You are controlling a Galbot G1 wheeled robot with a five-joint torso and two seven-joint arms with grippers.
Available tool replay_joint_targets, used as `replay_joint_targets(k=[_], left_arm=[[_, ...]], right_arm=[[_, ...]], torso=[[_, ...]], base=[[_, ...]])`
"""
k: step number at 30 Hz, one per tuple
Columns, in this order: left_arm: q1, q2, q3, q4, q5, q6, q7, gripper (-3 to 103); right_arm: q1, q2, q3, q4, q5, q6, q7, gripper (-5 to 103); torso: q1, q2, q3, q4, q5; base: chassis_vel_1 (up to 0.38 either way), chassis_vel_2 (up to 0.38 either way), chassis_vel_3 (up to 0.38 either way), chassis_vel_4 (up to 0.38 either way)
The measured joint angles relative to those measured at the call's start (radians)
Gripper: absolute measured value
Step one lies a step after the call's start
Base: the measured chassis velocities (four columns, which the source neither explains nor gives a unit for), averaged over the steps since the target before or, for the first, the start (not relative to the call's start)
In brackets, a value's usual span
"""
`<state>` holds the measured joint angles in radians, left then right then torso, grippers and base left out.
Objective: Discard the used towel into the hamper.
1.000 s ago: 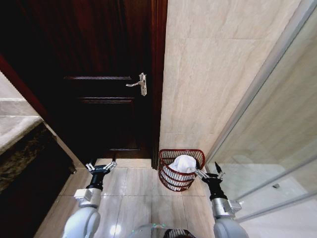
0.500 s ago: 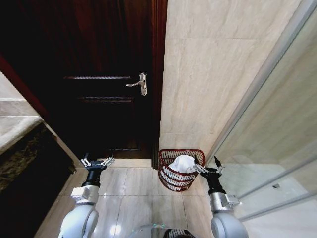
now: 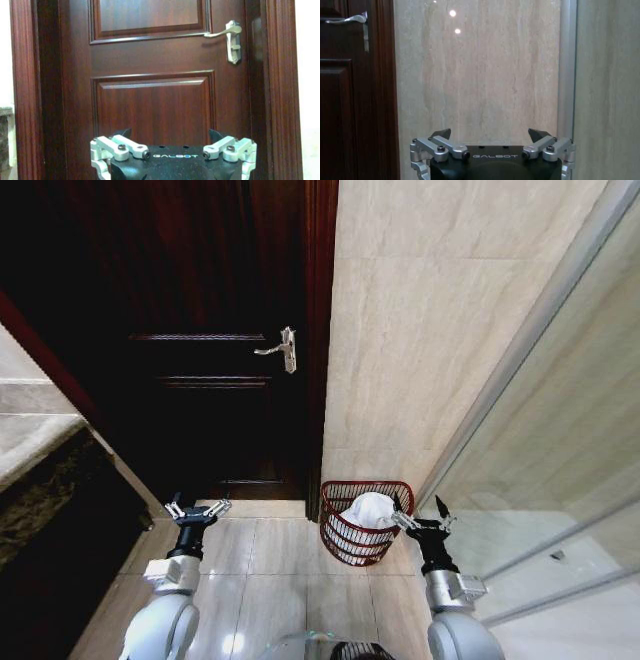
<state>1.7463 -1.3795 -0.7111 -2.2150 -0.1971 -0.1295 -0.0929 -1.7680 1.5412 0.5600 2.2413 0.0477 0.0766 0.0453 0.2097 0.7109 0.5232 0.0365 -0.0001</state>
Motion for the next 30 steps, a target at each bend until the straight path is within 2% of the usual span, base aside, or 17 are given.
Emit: replay_joint_targets(k=[30], left_arm=[[0.004, -0.016, -0.003, 0.004, 0.026, -0.067, 0.018, 100]], right_arm=[[-0.053, -0.012, 0.0, -0.006, -0.003, 0.05, -0.001, 100]], torso=[[0.0, 0.0, 0.0, 0.0, 0.0001]], base=[[0.055, -0.056, -0.054, 0.061]])
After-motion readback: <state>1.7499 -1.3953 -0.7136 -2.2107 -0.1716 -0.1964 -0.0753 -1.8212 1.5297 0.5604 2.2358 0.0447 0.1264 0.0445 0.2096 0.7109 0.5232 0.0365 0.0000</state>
